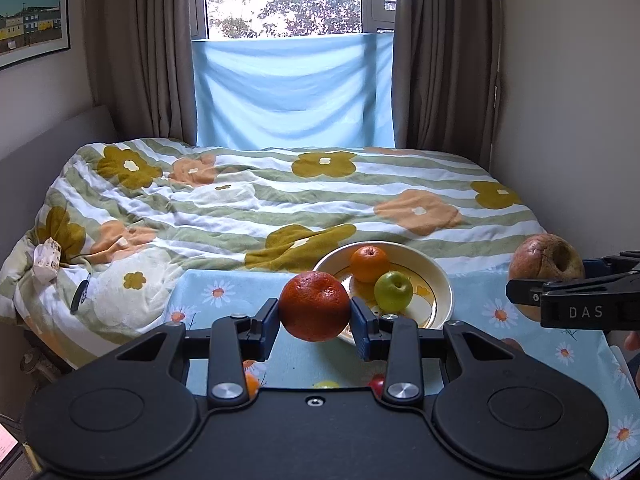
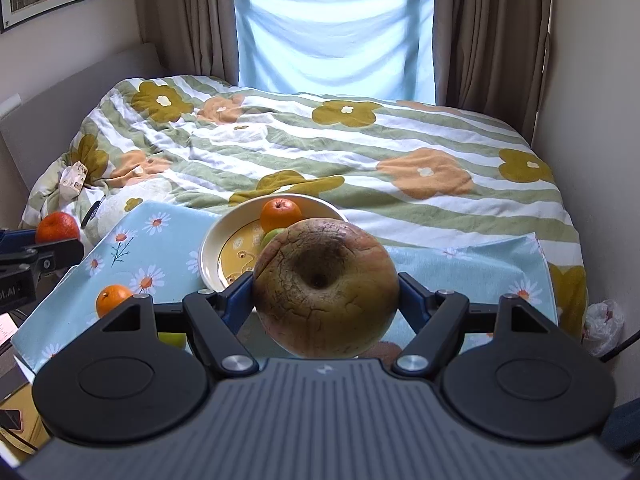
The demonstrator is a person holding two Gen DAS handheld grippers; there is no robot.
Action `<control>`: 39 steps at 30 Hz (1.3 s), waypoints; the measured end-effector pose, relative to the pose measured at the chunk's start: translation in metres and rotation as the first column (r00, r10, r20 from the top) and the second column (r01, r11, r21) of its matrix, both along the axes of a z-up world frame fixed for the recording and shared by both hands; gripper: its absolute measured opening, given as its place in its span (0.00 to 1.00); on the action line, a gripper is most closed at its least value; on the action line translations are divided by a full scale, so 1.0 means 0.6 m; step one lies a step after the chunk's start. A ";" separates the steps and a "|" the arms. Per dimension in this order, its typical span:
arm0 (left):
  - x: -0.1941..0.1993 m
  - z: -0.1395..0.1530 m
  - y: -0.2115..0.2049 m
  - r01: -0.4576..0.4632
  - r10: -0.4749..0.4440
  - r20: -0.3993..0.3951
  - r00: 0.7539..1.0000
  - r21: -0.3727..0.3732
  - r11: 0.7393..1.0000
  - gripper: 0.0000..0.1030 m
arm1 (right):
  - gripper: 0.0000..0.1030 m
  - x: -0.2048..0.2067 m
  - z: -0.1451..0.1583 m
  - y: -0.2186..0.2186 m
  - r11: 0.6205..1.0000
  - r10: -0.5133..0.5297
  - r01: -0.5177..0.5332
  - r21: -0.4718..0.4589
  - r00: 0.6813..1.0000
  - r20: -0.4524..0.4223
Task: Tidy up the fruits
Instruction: 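Carry the tangerine into the bowl and open the left tool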
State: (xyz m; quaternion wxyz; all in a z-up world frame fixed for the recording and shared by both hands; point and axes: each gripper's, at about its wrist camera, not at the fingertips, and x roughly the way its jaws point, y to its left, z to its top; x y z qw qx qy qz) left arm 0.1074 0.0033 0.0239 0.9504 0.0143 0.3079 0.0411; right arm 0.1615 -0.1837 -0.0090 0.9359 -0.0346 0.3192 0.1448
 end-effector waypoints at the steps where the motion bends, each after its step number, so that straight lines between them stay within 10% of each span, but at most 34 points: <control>1: 0.012 0.000 0.002 0.005 -0.005 -0.002 1.000 0.003 1.000 0.40 | 0.87 0.007 0.000 0.002 1.000 -0.004 0.004 -0.002 1.000 0.002; 21: 0.258 -0.077 0.021 0.117 -0.116 -0.125 0.985 0.003 0.993 0.40 | 0.87 0.216 -0.028 0.047 0.997 -0.074 0.075 0.007 0.995 -0.066; 39: 0.353 -0.209 -0.011 0.282 -0.245 -0.306 0.920 0.084 0.956 0.40 | 0.87 0.317 -0.085 0.073 0.993 -0.116 0.116 -0.011 0.983 -0.141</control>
